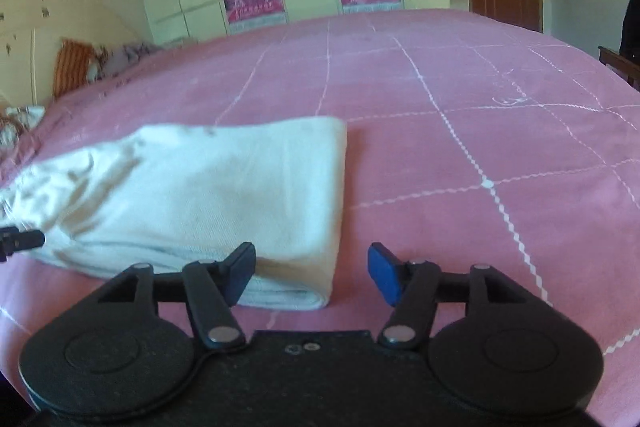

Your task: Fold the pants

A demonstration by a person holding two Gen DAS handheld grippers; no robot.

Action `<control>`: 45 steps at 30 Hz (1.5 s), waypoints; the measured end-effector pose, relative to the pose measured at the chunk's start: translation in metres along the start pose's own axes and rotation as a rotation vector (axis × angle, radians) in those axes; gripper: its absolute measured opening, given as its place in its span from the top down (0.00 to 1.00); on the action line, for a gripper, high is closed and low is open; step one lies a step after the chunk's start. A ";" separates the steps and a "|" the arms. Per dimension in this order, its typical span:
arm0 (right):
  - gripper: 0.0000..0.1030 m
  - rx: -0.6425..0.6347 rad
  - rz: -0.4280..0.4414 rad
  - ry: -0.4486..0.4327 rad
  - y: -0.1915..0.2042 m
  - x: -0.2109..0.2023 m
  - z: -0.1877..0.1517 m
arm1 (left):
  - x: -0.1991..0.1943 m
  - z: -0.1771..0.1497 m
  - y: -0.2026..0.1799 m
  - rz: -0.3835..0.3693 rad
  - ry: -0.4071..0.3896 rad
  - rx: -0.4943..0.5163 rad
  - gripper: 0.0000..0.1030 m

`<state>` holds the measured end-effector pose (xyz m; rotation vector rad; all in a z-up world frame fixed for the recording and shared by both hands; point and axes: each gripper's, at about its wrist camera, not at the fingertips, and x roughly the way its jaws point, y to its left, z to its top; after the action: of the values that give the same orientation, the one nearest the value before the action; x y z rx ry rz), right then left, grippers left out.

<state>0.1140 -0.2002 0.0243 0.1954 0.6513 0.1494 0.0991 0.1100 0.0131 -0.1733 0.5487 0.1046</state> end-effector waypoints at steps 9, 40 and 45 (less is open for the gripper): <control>0.37 0.271 0.006 -0.129 -0.043 -0.015 0.000 | 0.059 -0.012 0.182 -0.091 0.029 -0.784 0.14; 0.33 0.398 -0.418 -0.279 -0.093 -0.062 -0.008 | 0.075 0.123 -0.099 -0.423 -0.123 0.301 0.85; 0.33 0.465 -0.450 -0.229 -0.111 -0.055 -0.012 | 0.069 0.090 -0.183 -0.497 -0.080 0.587 0.85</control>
<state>0.0721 -0.3173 0.0222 0.4986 0.4794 -0.4566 0.2302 -0.0481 0.0771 0.2686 0.4240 -0.5285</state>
